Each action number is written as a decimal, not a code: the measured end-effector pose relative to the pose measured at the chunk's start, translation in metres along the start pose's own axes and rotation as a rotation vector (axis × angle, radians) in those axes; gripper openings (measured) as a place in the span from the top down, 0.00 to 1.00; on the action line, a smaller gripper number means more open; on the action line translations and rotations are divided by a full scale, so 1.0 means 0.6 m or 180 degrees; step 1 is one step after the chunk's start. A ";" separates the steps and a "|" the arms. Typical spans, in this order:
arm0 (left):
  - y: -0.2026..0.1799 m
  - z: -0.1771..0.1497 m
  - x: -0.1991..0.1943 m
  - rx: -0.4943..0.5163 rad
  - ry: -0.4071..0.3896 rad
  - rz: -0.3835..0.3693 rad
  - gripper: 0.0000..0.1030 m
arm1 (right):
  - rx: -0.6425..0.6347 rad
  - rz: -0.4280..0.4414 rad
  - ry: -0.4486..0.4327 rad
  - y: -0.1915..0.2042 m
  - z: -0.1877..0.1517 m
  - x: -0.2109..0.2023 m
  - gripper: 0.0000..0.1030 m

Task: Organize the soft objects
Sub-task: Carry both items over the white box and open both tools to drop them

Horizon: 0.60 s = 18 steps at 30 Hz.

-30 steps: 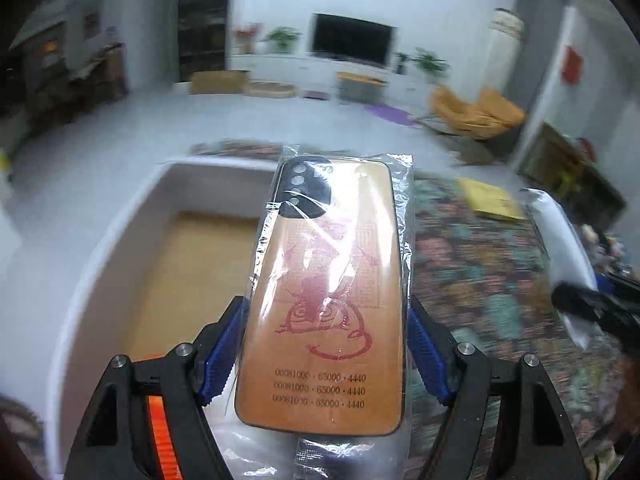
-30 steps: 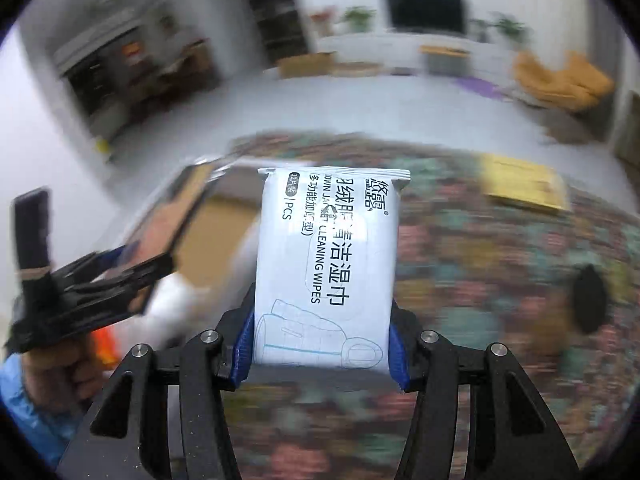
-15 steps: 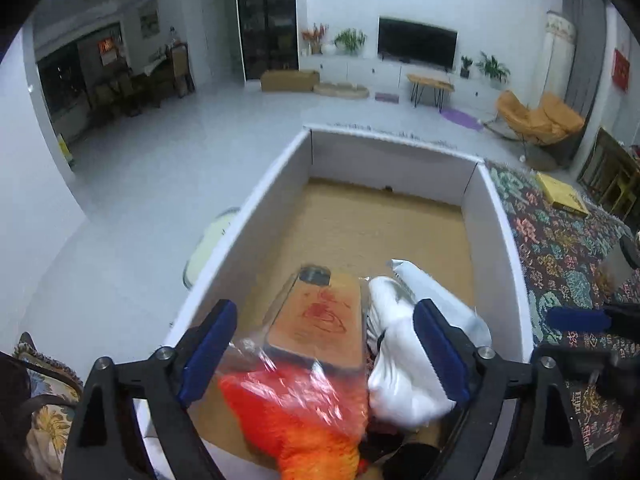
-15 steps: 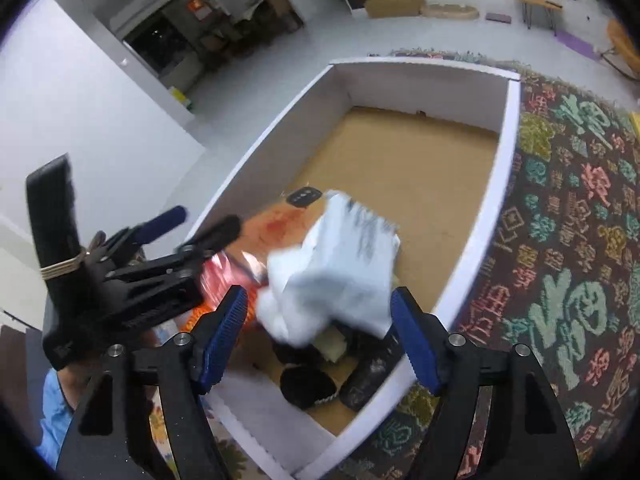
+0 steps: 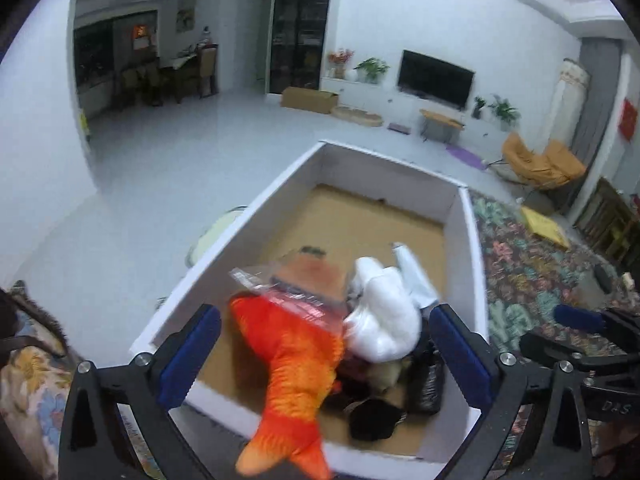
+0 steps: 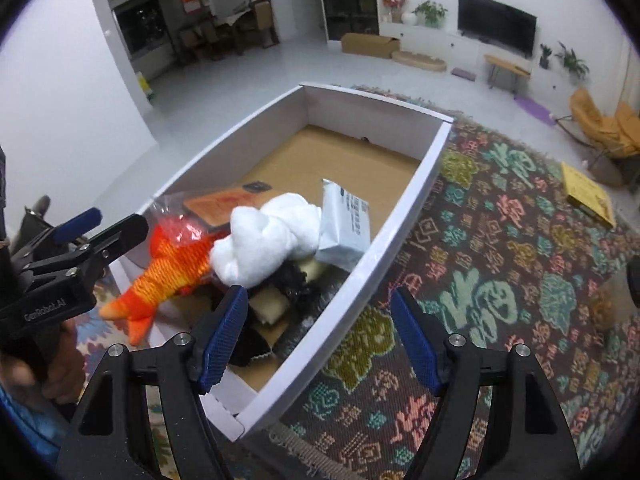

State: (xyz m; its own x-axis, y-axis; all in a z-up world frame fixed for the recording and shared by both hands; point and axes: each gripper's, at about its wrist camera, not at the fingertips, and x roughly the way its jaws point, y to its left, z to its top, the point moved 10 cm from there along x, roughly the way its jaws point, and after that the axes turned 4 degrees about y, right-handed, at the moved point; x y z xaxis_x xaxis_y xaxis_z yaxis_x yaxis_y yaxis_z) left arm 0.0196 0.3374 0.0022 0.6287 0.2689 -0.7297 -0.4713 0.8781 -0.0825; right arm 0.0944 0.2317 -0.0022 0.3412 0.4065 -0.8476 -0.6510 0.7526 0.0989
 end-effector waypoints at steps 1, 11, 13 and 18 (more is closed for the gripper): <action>0.001 -0.002 0.000 0.0043 -0.0019 0.0066 0.00 | -0.0010 -0.0027 0.0011 0.002 -0.003 0.001 0.25; 0.014 -0.027 -0.018 0.0246 -0.0054 0.0268 0.00 | -0.0144 -0.0188 0.0042 0.038 -0.006 -0.005 0.25; 0.015 -0.025 -0.018 0.0252 -0.0066 0.0304 0.00 | -0.0176 -0.0197 0.0052 0.042 -0.008 -0.003 0.25; 0.018 -0.028 -0.022 0.0251 -0.0081 0.0366 0.00 | -0.0183 -0.0201 0.0056 0.045 -0.014 0.001 0.25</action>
State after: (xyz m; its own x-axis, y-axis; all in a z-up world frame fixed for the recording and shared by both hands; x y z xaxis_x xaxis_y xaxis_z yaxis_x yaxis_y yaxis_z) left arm -0.0040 0.3370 -0.0006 0.5892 0.3785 -0.7138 -0.4916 0.8691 0.0550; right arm 0.0717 0.2479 -0.0042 0.3712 0.3494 -0.8603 -0.6666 0.7453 0.0151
